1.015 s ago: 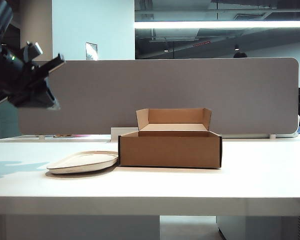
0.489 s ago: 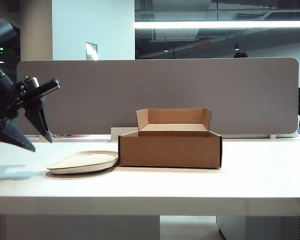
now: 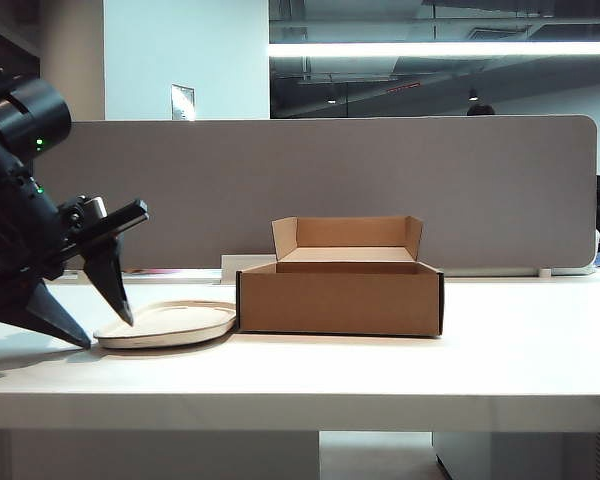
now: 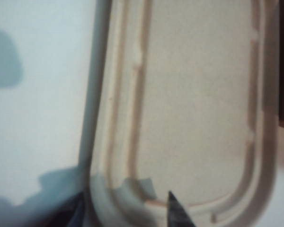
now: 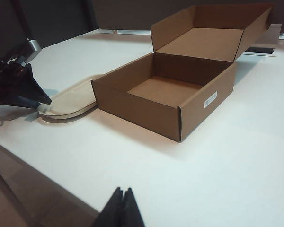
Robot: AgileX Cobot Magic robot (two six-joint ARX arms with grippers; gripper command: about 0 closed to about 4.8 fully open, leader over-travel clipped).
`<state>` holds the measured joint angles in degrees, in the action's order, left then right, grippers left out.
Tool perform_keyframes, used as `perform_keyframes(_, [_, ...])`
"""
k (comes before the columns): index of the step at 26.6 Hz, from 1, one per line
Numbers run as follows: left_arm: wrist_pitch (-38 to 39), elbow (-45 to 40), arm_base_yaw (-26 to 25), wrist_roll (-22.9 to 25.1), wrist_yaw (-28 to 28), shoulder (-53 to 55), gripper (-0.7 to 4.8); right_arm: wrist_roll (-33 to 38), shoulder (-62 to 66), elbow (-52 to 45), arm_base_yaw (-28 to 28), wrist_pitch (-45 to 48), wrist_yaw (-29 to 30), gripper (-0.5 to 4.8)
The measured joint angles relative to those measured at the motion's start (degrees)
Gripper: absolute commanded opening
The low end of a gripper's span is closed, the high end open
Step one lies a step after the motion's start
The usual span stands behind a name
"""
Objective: Pick up the lid and place it into the paper box.
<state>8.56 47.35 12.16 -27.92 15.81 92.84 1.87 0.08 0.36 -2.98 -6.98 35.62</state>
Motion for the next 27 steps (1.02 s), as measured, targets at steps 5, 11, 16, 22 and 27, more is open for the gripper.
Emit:
perform_keyframes(5, [-3.7, 0.0, 0.0, 0.0, -0.4, 1.4, 1.99, 0.0, 0.0, 0.0, 0.0, 0.0, 0.0, -0.01])
perform_keyframes(11, [-5.9, 0.1, 0.5, 0.0, -0.6, 3.0, 0.48, 0.0, 0.0, 0.0, 0.0, 0.0, 0.0, -0.01])
perform_keyframes(16, [-6.2, 0.0, 0.7, 0.2, -0.3, 3.0, -0.06, 0.0, 0.0, 0.0, 0.0, 0.0, 0.0, -0.01])
perform_keyframes(22, [-6.1, 0.0, 0.6, 0.1, -0.4, 3.1, -0.06, 0.0, 0.0, 0.0, 0.0, 0.0, 0.0, -0.01])
perform_keyframes(27, [-5.5, 0.2, 0.6, 0.7, -0.4, 2.2, -0.06, 0.0, 0.0, 0.0, 0.0, 0.0, 0.0, -0.01])
